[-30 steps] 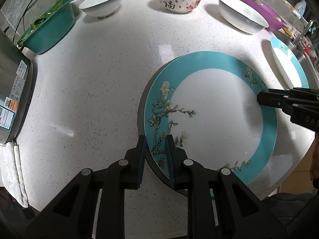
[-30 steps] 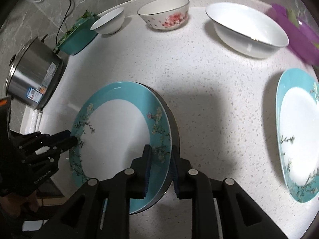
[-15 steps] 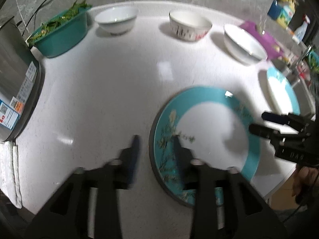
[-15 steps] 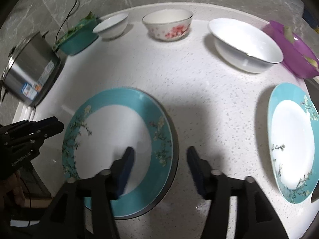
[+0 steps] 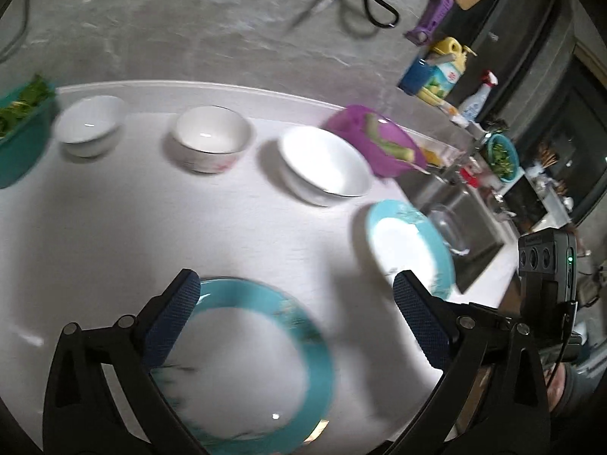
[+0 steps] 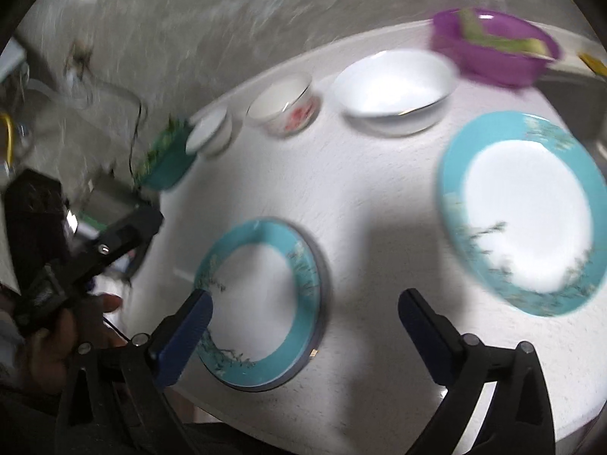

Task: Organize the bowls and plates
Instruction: 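Open both grippers and lift away from the stacked plates, then close both grippers on the rim of the second teal floral plate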

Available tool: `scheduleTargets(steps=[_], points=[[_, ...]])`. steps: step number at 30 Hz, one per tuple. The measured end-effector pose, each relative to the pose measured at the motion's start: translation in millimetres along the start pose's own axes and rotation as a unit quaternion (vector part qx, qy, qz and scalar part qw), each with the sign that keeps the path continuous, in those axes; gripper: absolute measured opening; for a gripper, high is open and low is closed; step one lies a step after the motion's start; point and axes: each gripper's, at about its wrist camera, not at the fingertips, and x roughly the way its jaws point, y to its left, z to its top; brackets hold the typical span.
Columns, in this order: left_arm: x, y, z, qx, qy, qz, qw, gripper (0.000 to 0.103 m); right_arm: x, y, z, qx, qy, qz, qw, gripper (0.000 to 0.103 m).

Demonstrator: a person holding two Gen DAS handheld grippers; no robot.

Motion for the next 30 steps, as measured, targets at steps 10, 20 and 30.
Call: scheduleTargets(steps=[10, 20, 30], points=[[96.4, -96.2, 16.9, 0.007, 0.081, 0.034, 0.9961, 0.103, -91.4, -132.5, 29.9, 0.058, -0.062, -0.010, 0.996, 0.101], [186.8, -131.7, -4.1, -0.001, 0.113, 0.078, 0.9905, 0.102, -80.0, -239.3, 67.3, 0.059, -0.007, 0.039, 0.997, 0.075], [224.6, -133.5, -7.3, -0.014, 0.136, 0.078, 0.9876, 0.066, -31.7, -271.8, 87.2, 0.065, 0.045, 0.104, 0.991, 0.069]])
